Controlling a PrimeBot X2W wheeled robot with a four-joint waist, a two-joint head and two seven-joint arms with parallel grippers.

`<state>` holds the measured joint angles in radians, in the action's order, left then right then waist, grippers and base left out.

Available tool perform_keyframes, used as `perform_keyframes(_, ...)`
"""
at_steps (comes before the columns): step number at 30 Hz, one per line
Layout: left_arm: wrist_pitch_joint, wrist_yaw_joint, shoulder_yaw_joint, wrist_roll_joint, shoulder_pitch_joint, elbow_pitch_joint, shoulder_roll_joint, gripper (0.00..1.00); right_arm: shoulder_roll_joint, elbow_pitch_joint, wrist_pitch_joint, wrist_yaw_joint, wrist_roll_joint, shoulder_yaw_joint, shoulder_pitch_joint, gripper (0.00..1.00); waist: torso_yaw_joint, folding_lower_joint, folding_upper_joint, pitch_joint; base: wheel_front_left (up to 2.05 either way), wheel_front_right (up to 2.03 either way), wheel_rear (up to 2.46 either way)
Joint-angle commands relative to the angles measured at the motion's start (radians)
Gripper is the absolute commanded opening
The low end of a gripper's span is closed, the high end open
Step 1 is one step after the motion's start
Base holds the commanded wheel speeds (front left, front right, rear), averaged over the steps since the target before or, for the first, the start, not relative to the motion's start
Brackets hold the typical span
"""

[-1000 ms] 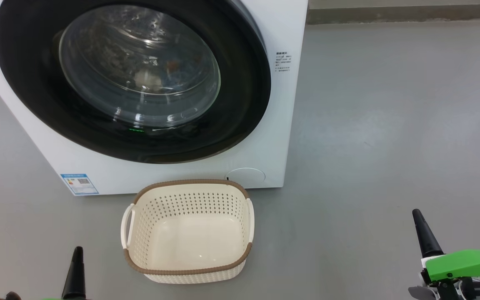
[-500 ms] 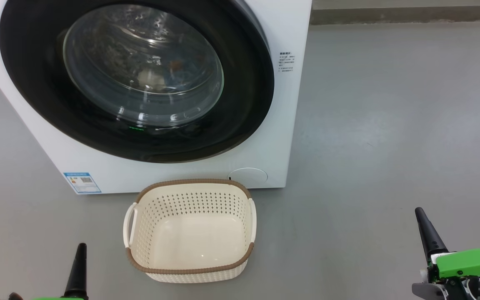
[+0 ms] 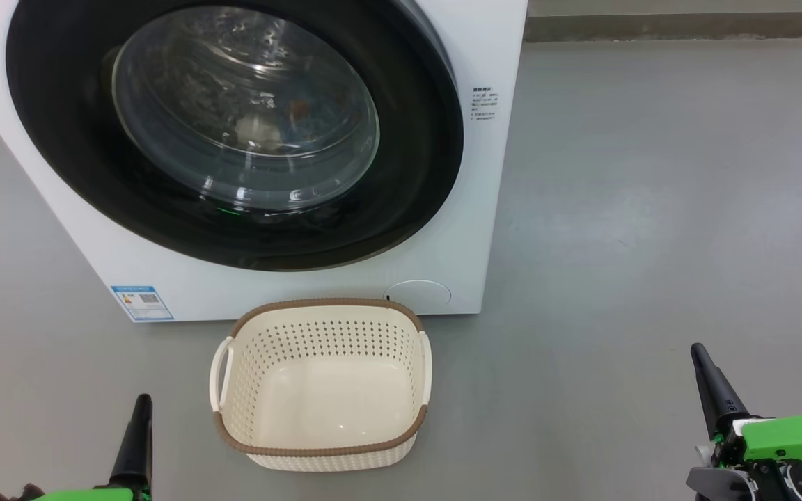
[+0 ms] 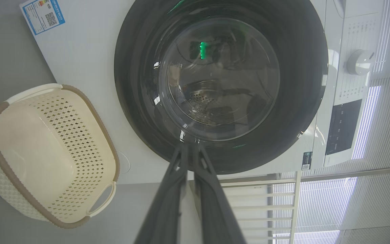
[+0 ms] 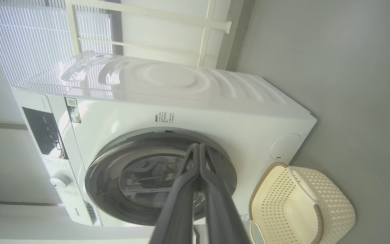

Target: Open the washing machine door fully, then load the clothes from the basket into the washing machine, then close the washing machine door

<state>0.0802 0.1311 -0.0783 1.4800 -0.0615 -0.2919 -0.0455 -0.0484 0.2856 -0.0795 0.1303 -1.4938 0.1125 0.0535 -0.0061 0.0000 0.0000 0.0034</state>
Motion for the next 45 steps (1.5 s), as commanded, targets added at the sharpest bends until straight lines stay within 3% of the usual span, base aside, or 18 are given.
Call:
perform_keyframes(1,0.01,0.0,-0.033,0.041,-0.043,0.038,-0.011,0.0,-0.006,-0.034,-0.011,0.001,-0.034,-0.007,0.052,0.0,0.001,0.0,0.0,0.0,0.0,0.0,0.0)
perform_keyframes(9,0.033,0.0,-0.036,0.128,-0.046,0.047,-0.005,0.0,-0.002,-0.041,-0.034,0.0,-0.114,0.002,0.055,0.0,0.006,0.0,0.0,0.0,0.0,0.0,0.0)
perform_keyframes(45,0.033,0.0,-0.036,0.128,-0.046,0.047,-0.005,0.0,-0.002,-0.041,-0.035,0.0,-0.114,0.002,0.055,0.0,0.006,0.0,0.0,0.0,0.0,0.0,0.0)
